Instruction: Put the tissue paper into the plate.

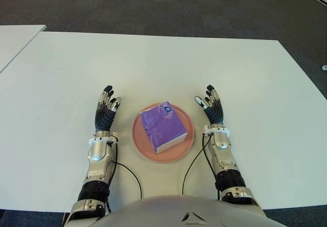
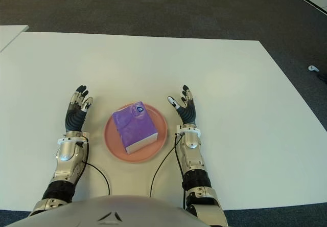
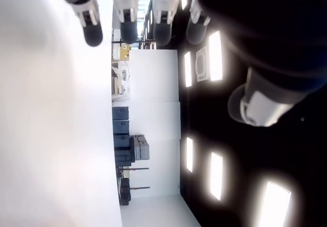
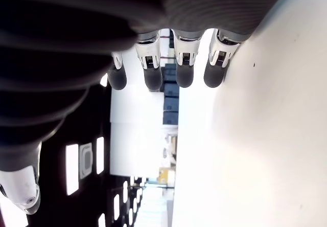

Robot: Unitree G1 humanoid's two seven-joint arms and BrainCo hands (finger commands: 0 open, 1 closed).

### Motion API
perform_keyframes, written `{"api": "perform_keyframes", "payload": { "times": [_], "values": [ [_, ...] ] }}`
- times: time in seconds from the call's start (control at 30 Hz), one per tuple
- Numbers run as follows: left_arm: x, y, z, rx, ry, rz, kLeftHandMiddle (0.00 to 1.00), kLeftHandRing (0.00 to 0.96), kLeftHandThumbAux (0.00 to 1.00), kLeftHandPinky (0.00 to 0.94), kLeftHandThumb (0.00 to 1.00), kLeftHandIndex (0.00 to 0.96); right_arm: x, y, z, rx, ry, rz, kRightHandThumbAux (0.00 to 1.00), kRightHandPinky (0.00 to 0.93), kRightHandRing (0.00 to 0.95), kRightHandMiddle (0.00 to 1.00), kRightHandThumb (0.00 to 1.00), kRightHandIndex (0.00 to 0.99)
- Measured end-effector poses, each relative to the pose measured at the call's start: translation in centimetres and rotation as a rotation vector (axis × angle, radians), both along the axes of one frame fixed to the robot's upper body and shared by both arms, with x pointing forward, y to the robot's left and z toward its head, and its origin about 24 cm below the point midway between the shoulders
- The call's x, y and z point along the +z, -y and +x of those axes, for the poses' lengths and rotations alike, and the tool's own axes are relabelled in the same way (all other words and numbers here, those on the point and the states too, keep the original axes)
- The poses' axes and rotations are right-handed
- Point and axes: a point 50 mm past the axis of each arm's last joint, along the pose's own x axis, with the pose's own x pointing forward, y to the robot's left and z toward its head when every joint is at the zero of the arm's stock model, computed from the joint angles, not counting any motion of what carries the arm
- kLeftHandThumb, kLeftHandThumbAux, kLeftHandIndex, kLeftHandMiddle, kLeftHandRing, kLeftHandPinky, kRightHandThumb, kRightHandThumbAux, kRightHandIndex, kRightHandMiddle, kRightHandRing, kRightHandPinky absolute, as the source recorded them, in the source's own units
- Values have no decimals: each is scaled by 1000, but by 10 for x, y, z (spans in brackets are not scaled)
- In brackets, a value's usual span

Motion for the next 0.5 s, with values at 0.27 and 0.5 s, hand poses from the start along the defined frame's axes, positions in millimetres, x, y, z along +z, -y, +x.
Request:
{"api": "perform_keyframes", "payload": {
  "times": [0.27,0.5],
  "values": [
    [1,-1,0,0,2,3,0,0,517,0,0,0,0,4,-4,5,-17,13,586,0,0,0,1,0],
    [1,-2,-1,-2,-4,7,0,0,526,0,0,0,0,8,-7,22,-21,39,610,0,0,0,7,0]
  ]
}}
